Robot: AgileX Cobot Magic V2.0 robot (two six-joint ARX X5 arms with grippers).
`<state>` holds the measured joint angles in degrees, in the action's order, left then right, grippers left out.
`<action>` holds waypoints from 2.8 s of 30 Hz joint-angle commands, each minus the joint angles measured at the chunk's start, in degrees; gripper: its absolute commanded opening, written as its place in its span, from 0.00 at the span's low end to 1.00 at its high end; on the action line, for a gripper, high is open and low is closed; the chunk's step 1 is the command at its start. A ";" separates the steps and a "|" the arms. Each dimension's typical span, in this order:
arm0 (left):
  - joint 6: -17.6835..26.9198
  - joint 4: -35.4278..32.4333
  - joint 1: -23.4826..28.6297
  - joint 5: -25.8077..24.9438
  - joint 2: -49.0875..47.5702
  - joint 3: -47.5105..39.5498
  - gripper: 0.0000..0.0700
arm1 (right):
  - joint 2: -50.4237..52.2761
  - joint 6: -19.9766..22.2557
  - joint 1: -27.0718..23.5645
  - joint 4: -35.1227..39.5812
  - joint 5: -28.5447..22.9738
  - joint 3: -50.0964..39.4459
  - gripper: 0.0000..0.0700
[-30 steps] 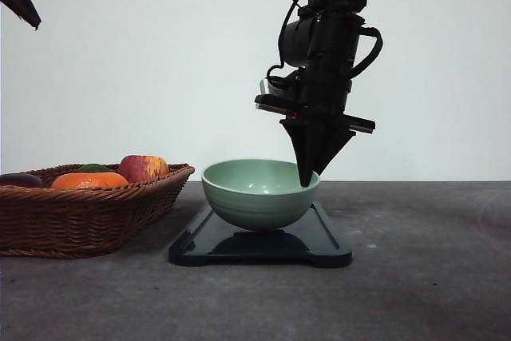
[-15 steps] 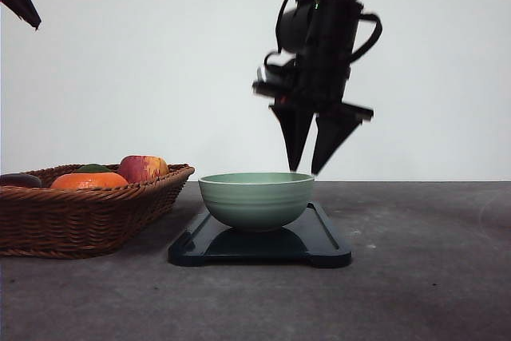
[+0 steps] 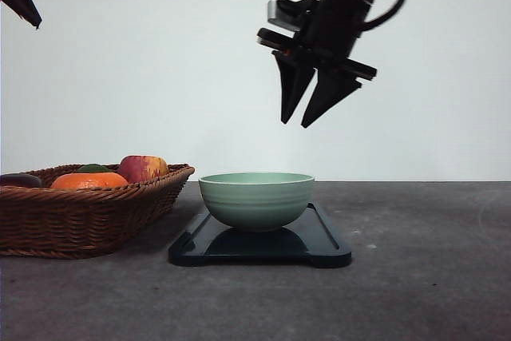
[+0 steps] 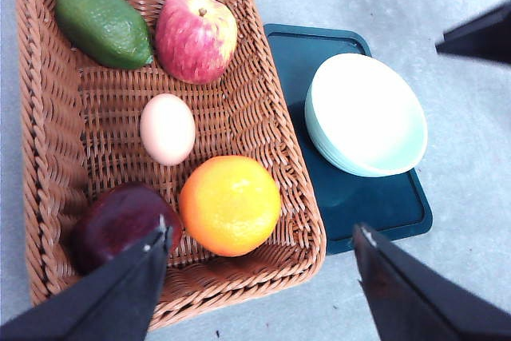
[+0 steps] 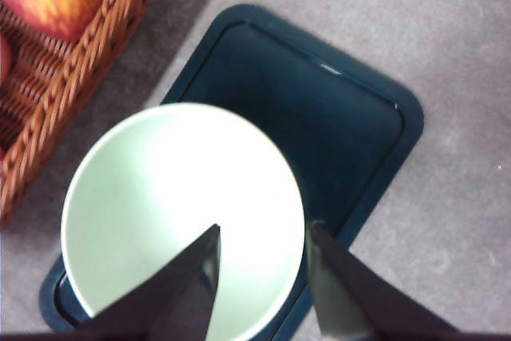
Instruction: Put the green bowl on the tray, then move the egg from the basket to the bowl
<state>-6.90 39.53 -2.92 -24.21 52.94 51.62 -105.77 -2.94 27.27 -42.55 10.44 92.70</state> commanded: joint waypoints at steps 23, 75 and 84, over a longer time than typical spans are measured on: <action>-1.42 -1.83 -3.85 2.74 6.81 2.86 0.67 | 52.09 -1.24 -1.27 22.76 -3.30 -60.47 0.30; 4.28 5.69 -9.27 18.93 56.59 32.35 0.67 | 59.45 -4.41 -1.25 21.55 -4.64 -61.81 0.30; 4.30 5.75 -9.27 18.93 57.89 32.35 0.67 | 59.45 -4.61 -1.25 21.53 -4.72 -61.81 0.30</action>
<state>-2.96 45.42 -11.92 -5.45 109.56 82.65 -45.89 -6.51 25.71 -21.54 5.91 30.70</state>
